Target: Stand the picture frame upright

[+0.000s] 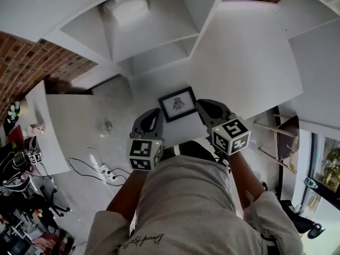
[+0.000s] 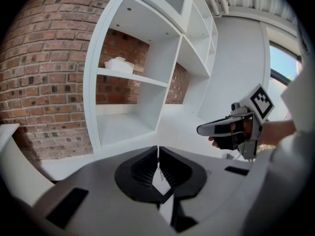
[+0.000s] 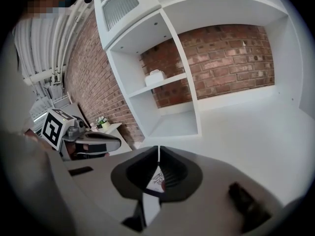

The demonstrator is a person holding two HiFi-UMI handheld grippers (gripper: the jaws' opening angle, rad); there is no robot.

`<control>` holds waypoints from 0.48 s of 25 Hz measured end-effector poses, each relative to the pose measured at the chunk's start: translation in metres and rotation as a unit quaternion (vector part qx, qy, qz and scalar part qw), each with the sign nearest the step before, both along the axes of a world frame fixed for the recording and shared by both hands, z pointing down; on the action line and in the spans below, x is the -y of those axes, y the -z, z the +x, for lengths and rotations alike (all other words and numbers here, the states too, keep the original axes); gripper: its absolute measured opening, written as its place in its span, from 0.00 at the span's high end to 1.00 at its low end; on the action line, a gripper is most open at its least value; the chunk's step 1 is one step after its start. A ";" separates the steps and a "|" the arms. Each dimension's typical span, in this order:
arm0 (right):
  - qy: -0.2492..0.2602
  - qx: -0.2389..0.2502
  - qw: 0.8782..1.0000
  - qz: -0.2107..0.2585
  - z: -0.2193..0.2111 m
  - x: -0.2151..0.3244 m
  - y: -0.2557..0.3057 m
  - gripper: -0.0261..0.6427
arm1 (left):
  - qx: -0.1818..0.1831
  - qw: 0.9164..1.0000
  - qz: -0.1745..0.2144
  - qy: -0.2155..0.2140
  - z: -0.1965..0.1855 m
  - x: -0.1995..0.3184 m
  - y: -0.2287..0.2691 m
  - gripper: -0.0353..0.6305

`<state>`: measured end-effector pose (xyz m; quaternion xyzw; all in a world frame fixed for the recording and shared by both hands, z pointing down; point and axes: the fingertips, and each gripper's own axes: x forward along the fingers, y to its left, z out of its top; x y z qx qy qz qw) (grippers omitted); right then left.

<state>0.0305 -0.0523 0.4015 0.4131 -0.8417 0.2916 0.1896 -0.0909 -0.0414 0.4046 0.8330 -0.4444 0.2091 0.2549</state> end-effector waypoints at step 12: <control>-0.002 -0.019 1.000 -0.025 0.010 0.004 -0.040 0.92 | -0.002 0.998 -0.048 0.032 -0.009 0.007 -0.047 0.91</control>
